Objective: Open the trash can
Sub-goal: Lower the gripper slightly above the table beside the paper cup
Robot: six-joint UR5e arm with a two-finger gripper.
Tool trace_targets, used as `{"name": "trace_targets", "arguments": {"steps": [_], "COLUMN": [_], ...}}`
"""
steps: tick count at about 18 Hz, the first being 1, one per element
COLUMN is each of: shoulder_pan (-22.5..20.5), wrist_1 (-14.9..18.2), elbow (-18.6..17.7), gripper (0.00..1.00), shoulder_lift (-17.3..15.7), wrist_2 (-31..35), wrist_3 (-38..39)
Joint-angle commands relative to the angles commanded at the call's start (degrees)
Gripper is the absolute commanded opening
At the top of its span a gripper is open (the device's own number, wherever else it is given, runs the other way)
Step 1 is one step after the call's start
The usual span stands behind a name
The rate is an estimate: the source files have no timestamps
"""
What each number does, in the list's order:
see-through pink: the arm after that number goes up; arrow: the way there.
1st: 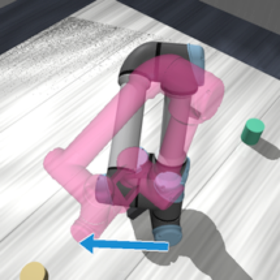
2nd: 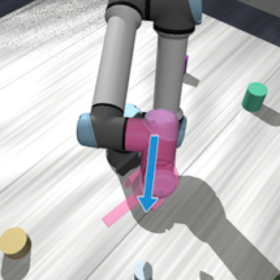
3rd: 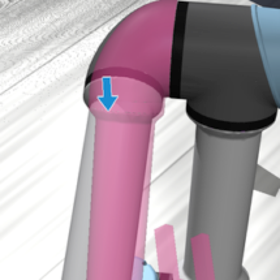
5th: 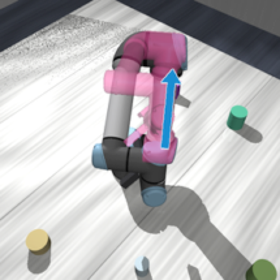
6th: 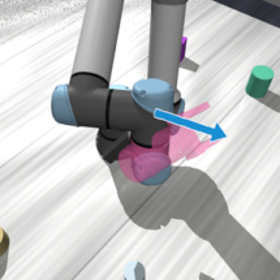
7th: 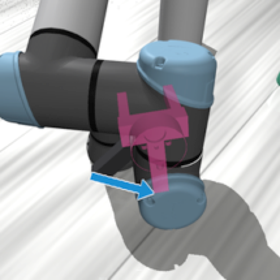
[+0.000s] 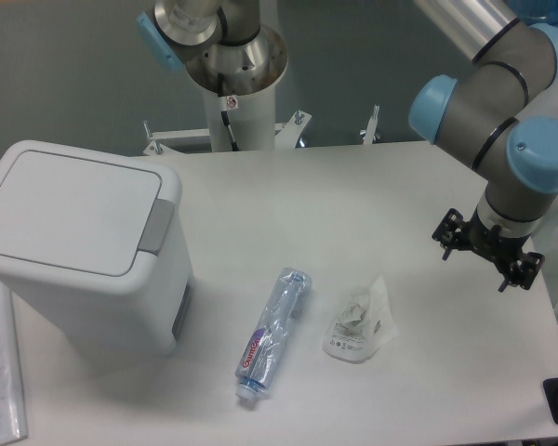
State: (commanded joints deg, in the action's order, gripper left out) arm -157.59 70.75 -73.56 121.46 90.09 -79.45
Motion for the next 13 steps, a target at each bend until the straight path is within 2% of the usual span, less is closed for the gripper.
{"name": "trace_targets", "arguments": {"steps": [7,10,13], "shoulder_pan": [0.1,0.4,0.2], "wrist_1": [-0.6,-1.5,-1.4], "elbow": [0.2,0.2,0.8], "gripper": [1.00,1.00,1.00], "shoulder_lift": [-0.1,-0.3,-2.7], "wrist_2": [-2.9,-5.6,-11.0], "wrist_3": [0.5,7.8,11.4]}}
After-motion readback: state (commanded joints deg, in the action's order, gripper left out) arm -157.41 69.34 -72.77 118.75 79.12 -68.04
